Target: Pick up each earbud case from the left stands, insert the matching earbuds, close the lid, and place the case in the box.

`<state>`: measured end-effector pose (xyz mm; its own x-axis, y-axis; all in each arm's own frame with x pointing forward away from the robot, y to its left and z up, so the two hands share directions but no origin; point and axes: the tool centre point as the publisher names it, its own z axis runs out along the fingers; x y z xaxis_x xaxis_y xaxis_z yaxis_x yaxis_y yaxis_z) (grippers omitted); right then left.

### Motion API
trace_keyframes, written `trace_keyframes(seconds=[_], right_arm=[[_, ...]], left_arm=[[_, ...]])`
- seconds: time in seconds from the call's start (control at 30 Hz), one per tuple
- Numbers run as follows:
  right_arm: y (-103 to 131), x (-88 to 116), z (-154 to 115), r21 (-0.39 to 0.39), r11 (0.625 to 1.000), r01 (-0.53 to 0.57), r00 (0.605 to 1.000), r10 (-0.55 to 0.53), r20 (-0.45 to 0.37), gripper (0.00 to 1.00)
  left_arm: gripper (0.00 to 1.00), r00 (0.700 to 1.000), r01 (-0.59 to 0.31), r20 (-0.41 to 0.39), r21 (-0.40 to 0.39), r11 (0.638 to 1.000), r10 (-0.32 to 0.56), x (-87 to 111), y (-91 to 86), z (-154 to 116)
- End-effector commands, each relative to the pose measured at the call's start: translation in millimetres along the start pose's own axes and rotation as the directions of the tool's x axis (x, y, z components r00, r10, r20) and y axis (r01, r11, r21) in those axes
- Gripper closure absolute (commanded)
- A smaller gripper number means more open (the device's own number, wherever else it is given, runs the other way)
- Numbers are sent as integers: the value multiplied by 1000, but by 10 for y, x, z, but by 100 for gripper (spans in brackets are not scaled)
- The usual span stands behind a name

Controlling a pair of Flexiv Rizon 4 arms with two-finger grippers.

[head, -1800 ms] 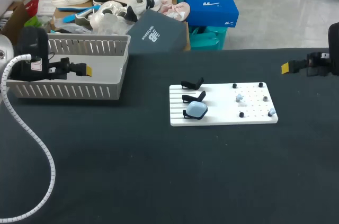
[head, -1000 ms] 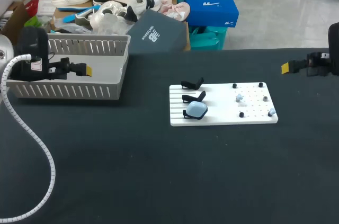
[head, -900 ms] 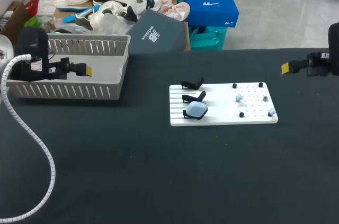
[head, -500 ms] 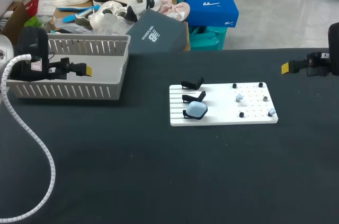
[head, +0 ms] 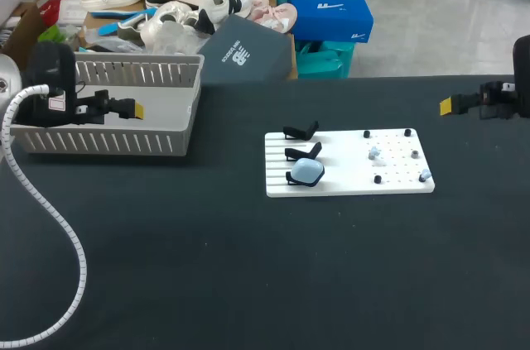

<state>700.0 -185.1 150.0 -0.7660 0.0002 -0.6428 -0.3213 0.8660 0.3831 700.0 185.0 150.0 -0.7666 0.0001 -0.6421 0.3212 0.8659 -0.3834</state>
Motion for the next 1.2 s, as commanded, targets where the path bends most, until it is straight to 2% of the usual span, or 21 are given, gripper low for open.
trace_keyframes(seconds=[0.03,0.17,0.4,0.5,0.53,0.7,0.77,0.8,0.9,0.97,1.0,1.03,1.2], right_arm=[[0,0,0,0,1000,0,1000,0,0,0],[0,0,0,0,1000,0,1000,0,0,0],[0,0,0,0,1000,0,1000,0,0,0],[0,0,0,0,1000,0,1000,0,0,0],[0,0,0,0,1000,0,1000,0,0,0],[0,0,0,0,1000,0,1000,0,0,0],[0,0,0,0,1000,0,1000,0,0,0],[0,0,0,0,1000,0,1000,0,0,0],[0,0,0,0,1000,0,1000,0,0,0],[0,0,0,0,1000,0,1000,0,0,0],[0,0,0,0,1000,0,1000,0,0,0],[0,0,0,0,1000,0,1000,0,0,0],[0,0,0,0,1000,0,1000,0,0,0]], left_arm=[[0,1000,0,0,0,1000,0,0,0,0],[0,1000,0,14,0,1000,0,-1,10,28],[0,991,-112,80,47,993,108,52,0,170],[0,981,-186,91,149,971,174,113,-50,188],[0,975,-213,96,145,966,201,131,-70,203],[0,933,-359,116,301,884,340,251,-205,208],[0,907,-422,141,334,843,398,281,-264,201],[0,894,-447,162,376,812,417,302,-292,187],[0,865,-497,184,440,748,466,330,-365,176],[0,836,-543,210,446,712,506,352,-416,191],[0,827,-553,220,487,676,517,369,-447,192],[0,816,-567,235,497,656,528,379,-473,200],[0,765,-627,272,520,581,583,450,-613,304]])
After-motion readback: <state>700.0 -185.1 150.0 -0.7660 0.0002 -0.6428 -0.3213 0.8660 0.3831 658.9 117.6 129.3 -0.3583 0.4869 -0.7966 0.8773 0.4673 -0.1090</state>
